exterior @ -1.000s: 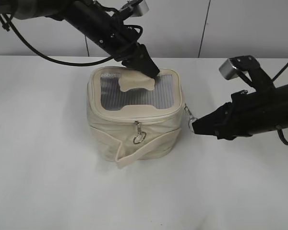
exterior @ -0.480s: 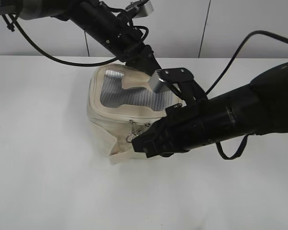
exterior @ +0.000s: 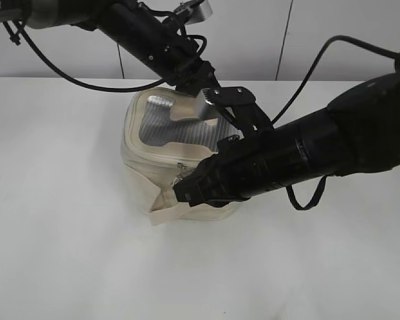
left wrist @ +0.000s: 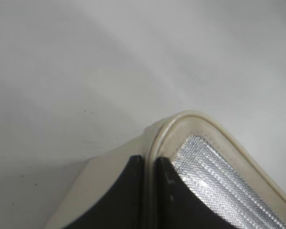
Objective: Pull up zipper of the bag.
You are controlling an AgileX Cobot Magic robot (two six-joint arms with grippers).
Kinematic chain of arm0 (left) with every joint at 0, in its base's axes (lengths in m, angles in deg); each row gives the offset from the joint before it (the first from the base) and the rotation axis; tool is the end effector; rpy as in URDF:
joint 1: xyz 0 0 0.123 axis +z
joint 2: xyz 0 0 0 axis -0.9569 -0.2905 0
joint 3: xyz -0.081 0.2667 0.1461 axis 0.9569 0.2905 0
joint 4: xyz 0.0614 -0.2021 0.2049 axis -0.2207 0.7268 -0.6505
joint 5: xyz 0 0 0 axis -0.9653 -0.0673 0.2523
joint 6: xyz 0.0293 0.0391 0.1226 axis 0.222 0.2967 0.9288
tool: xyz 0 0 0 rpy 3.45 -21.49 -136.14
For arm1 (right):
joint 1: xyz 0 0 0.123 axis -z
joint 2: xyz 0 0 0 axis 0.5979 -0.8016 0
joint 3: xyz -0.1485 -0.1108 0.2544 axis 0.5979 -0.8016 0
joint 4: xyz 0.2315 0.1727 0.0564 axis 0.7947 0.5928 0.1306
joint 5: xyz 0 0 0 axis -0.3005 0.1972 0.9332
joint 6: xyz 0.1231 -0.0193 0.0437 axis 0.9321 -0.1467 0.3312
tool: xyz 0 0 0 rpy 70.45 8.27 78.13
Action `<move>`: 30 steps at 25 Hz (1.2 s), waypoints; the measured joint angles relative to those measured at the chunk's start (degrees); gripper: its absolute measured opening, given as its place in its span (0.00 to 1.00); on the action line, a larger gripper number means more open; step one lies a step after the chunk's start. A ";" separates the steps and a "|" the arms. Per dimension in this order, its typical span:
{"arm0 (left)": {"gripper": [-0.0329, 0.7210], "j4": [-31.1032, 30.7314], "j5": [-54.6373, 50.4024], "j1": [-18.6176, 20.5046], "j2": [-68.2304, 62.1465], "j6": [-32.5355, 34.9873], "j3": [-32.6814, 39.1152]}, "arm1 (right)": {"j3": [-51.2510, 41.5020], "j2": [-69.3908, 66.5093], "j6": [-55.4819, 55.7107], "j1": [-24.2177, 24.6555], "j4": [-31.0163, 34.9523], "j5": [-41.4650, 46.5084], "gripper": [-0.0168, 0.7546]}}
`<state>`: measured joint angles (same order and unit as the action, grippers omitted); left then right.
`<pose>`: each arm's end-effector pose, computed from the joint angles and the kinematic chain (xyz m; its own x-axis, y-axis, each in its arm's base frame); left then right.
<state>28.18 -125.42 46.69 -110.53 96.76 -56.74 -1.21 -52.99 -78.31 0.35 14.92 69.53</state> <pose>0.4709 -0.3295 0.1929 -0.5912 0.5496 -0.5903 0.8065 0.4104 -0.4257 0.2793 0.2715 0.1318 -0.6837 -0.3811 -0.6224 -0.6862 0.6258 0.3707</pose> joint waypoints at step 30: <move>0.28 -29.67 13.74 0.01 71.63 -30.79 51.67 | -6.08 56.27 74.14 10.80 -74.13 35.37 0.62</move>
<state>-1.49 -111.69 46.70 -38.90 65.96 -5.07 -7.30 3.28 -4.16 11.15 -59.21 104.90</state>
